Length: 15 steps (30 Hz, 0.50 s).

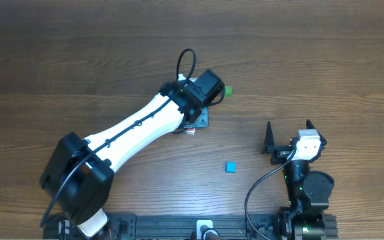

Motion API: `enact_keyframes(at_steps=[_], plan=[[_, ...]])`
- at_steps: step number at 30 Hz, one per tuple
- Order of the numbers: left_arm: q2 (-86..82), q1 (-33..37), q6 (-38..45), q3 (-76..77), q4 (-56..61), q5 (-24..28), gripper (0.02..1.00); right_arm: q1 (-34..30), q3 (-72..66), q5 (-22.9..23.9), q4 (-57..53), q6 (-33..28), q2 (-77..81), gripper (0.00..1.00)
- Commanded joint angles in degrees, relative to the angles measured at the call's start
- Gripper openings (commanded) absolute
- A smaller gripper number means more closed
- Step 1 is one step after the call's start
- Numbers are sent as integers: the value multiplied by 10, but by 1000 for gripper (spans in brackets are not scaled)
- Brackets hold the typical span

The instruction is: Stack Cubes

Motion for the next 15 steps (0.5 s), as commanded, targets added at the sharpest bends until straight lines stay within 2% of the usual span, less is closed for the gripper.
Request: enact_keyframes(at_steps=[1, 15], plan=[[19, -3, 4, 10, -1, 4, 42, -3, -4, -8, 1, -2, -5, 991], [29, -7, 4, 10, -7, 5, 45, -3, -4, -8, 1, -2, -5, 991]])
